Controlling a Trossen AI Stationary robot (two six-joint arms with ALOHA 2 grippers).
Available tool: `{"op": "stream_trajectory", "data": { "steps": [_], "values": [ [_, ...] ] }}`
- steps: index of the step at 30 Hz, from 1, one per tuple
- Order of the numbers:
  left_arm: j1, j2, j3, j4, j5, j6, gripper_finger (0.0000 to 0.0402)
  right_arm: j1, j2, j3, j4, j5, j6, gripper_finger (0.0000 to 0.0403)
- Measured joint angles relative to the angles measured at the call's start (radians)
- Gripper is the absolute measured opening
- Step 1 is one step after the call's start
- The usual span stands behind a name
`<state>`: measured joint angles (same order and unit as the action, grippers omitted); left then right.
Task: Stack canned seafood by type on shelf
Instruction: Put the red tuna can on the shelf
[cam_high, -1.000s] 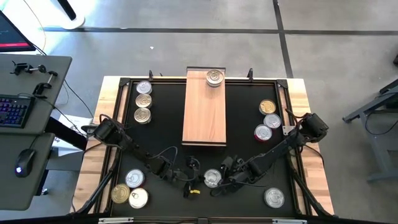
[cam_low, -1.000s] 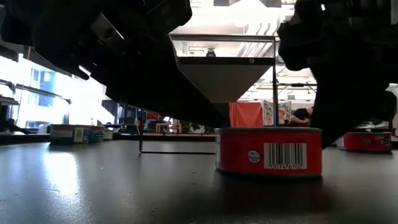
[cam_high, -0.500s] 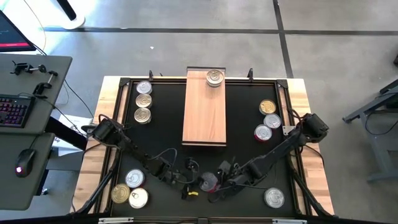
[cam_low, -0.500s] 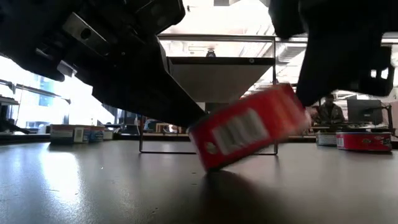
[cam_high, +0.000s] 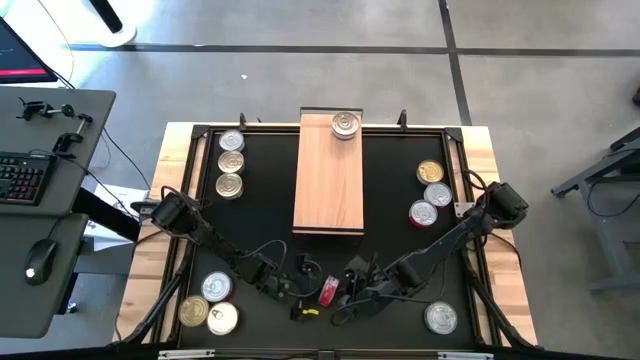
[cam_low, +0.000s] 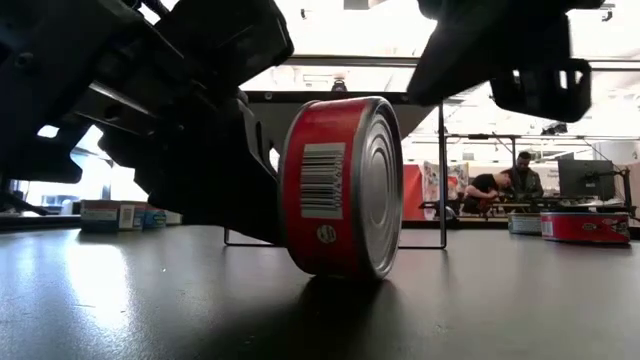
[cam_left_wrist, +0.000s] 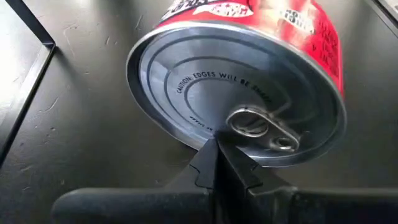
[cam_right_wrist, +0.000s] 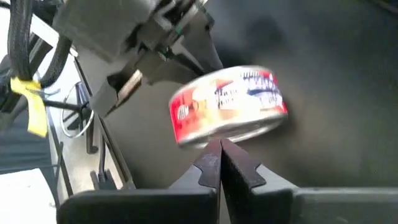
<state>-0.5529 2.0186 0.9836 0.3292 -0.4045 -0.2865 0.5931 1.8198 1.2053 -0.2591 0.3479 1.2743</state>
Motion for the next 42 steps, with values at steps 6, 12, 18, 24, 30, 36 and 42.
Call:
{"op": "stream_trajectory", "data": {
  "steps": [6,12,18,24,30,36,42],
  "values": [
    [0.000,-0.001,0.000,0.001,-0.005,-0.055,0.0000,-0.005,-0.007,0.000,0.058,0.004,-0.076,0.0000],
    [-0.025,-0.002,0.001,0.011,-0.008,-0.194,0.0000,0.011,-0.062,0.000,-0.014,-0.010,-0.102,0.0000],
    [-0.078,-0.002,0.001,0.015,-0.008,-0.214,0.0000,0.019,-0.124,0.000,-0.153,-0.001,-0.105,0.0000],
    [-0.104,-0.003,0.002,0.044,-0.082,-0.233,0.0000,0.018,-0.141,0.000,-0.186,0.021,-0.105,0.0000],
    [-0.082,-0.003,0.003,0.122,-0.106,-0.210,0.0000,0.018,-0.139,0.000,-0.186,0.020,-0.105,0.0000],
    [-0.072,-0.003,0.017,0.181,-0.105,-0.179,0.0000,0.018,-0.139,0.000,-0.185,0.020,-0.105,0.0000],
    [-0.051,-0.004,0.069,0.193,-0.103,-0.086,0.0000,0.016,-0.139,0.000,-0.165,0.047,-0.043,0.0000]
  ]
}}
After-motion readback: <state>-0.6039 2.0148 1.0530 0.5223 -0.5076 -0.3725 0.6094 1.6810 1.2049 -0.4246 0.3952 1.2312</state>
